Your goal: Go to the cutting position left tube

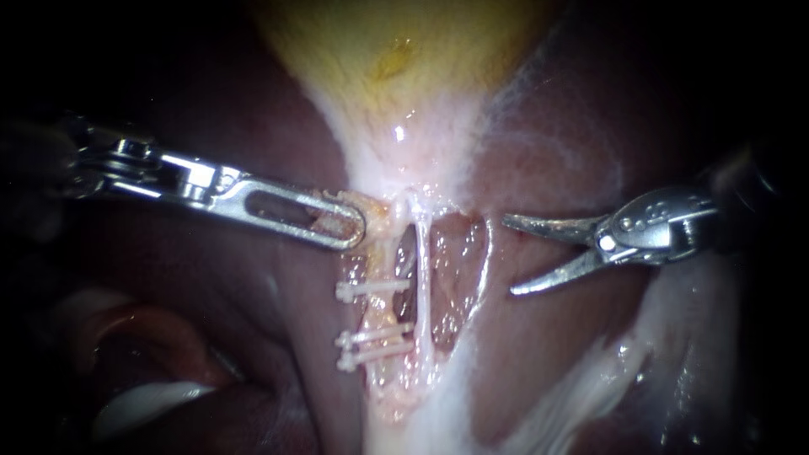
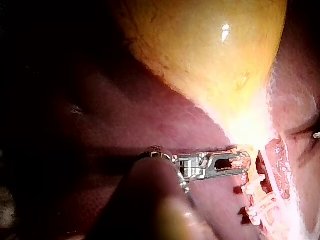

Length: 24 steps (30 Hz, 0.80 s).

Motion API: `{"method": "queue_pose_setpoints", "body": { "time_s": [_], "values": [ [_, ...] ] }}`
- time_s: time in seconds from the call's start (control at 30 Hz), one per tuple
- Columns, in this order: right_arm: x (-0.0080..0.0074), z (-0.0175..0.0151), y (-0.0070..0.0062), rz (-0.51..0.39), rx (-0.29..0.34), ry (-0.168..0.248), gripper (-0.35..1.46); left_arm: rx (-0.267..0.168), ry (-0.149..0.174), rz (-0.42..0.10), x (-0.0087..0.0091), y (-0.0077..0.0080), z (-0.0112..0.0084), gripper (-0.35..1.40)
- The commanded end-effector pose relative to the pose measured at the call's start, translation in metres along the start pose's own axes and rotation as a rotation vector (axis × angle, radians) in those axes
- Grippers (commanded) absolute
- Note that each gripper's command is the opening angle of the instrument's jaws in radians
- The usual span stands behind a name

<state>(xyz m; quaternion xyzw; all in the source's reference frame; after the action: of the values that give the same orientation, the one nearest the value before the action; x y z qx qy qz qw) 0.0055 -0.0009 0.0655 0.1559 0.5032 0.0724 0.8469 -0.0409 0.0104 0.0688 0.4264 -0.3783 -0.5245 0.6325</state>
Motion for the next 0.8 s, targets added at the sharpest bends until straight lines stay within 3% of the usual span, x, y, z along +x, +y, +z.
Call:
{"method": "queue_pose_setpoints", "body": {
  "time_s": [0.03,0.27,0.47,0.6,0.8],
  "values": [
    [0.0000,0.0000,0.0000,0.000,0.003,0.001,1.44,0.003,0.001,0.000,0.0000,-0.0001,-0.0003,-0.35],
    [0.0000,0.0000,0.0000,0.000,0.005,0.001,1.44,0.004,-0.002,-0.010,-0.0010,-0.0016,-0.0036,-0.35],
    [0.0000,0.0000,0.0000,0.000,0.008,0.002,1.44,0.009,-0.025,-0.031,-0.0018,-0.0043,-0.0073,-0.35],
    [0.0000,0.0000,0.0000,0.000,0.011,0.003,1.44,0.015,-0.031,-0.028,-0.0016,-0.0052,-0.0077,-0.35],
    [0.0001,0.0001,-0.0002,-0.006,0.026,0.007,1.44,0.015,-0.032,-0.028,-0.0015,-0.0052,-0.0076,-0.35]
  ]
}}
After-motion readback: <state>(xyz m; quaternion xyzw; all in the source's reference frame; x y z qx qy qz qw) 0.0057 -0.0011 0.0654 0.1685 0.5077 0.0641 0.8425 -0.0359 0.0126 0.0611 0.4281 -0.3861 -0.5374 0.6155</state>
